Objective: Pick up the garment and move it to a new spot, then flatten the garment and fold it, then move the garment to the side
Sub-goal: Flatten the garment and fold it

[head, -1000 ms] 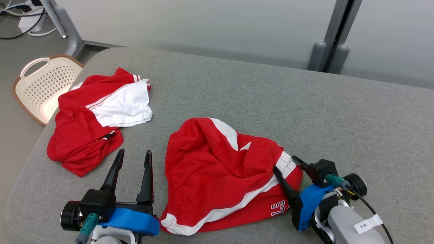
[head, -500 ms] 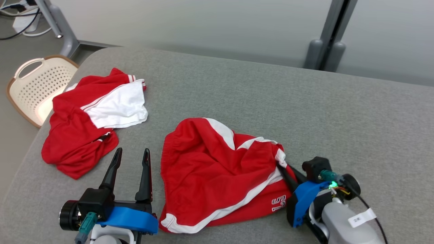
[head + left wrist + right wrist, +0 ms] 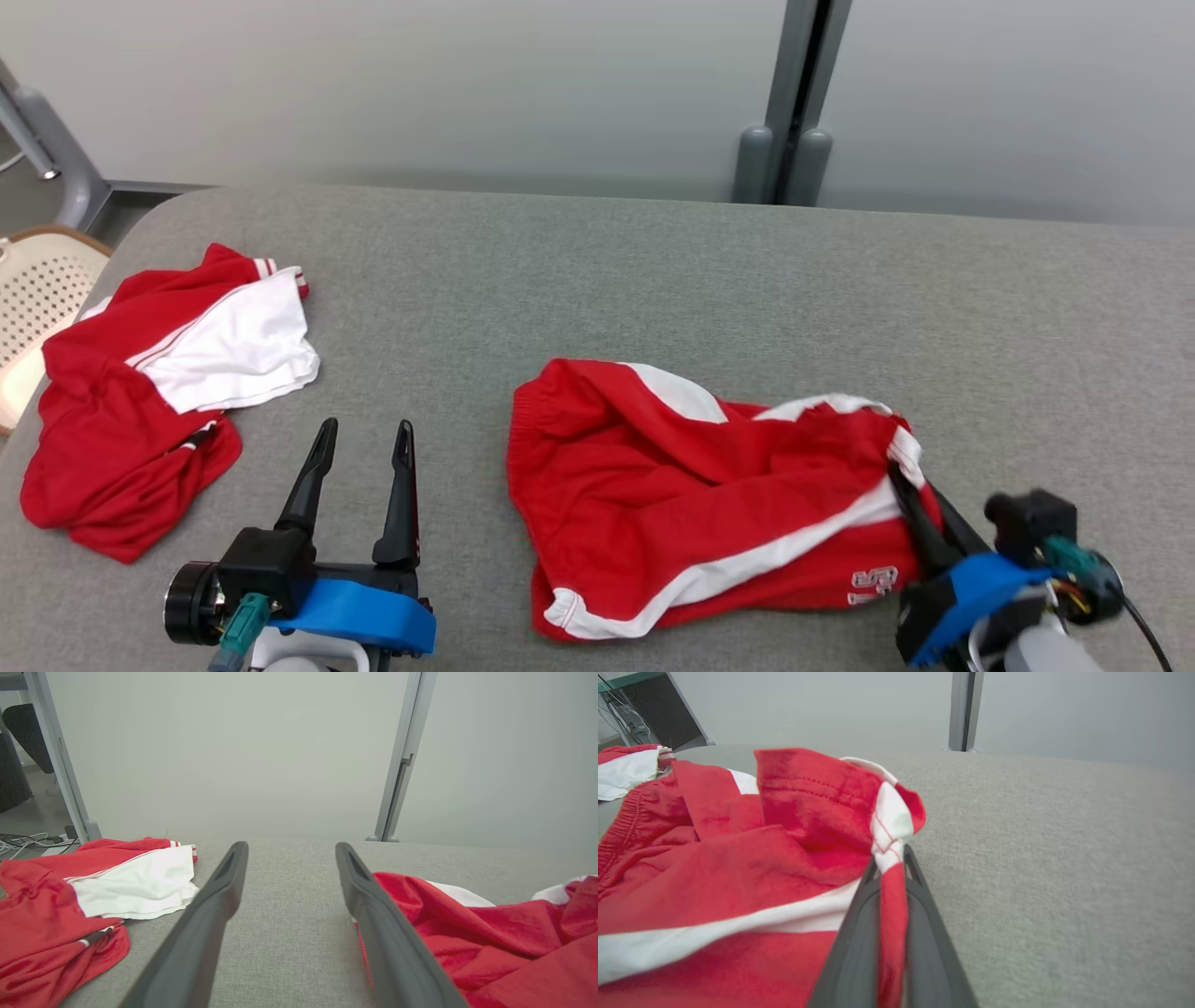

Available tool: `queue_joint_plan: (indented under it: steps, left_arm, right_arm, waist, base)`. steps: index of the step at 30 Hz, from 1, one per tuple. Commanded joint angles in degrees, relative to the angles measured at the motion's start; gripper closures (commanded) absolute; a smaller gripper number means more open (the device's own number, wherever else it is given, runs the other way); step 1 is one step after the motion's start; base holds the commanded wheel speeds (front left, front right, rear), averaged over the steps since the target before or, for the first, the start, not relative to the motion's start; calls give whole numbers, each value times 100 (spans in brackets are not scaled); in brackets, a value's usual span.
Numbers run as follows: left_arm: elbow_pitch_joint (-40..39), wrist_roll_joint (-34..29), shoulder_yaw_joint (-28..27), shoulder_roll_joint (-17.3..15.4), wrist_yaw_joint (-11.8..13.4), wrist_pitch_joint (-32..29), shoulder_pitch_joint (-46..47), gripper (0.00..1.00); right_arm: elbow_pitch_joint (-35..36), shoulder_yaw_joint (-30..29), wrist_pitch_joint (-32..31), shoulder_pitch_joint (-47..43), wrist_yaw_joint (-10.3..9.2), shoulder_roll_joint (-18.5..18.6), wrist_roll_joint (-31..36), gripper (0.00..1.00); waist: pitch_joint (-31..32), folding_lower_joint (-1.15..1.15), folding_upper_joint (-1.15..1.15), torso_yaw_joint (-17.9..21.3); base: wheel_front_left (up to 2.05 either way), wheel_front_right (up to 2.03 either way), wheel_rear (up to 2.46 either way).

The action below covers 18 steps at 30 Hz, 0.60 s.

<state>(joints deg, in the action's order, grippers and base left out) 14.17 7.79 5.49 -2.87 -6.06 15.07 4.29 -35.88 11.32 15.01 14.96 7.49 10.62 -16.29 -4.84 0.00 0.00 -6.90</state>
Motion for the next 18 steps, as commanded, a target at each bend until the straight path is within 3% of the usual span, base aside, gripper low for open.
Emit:
queue_joint_plan:
  steps: [1, 2, 3, 4, 10, 18]
  left_arm:
    - [10, -36, -11, -4, -8, 16, -34, 0]
    - [11, -38, -27, -4, -7, 16, -50, 0]
    - [14, -48, -26, -3, -12, 16, -59, 0]
    - [18, -56, -26, -4, -17, 16, -68, 0]
    - [32, -92, -49, -3, -26, 16, -162, 0]
    - [48, -153, -42, -4, -55, 16, -235, 0]
  right_arm:
    - [124, -104, 23, -240, 1, -15, 13, 100]
    - [224, -162, 24, -388, 2, -53, 30, 100]
    - [325, -234, 24, -512, 2, -81, 52, 77]
    - [413, -307, 24, -630, 2, -115, 75, 0]
    - [960, -801, 23, -1090, 2, -383, 200, 0]
    - [2385, -1346, 23, -1473, 2, -661, 530, 0]
  waist:
    - [54, 0, 0, 72]
    - [74, 0, 0, 106]
    - [89, 0, 0, 127]
    - [108, 0, 0, 147]
    - [219, 0, 0, 230]
    - [292, 0, 0, 291]
  base:
    - [0, 0, 0]
    - [0, 0, 0]
    - [0, 0, 0]
    - [0, 0, 0]
    - [0, 0, 0]
    - [0, 0, 0]
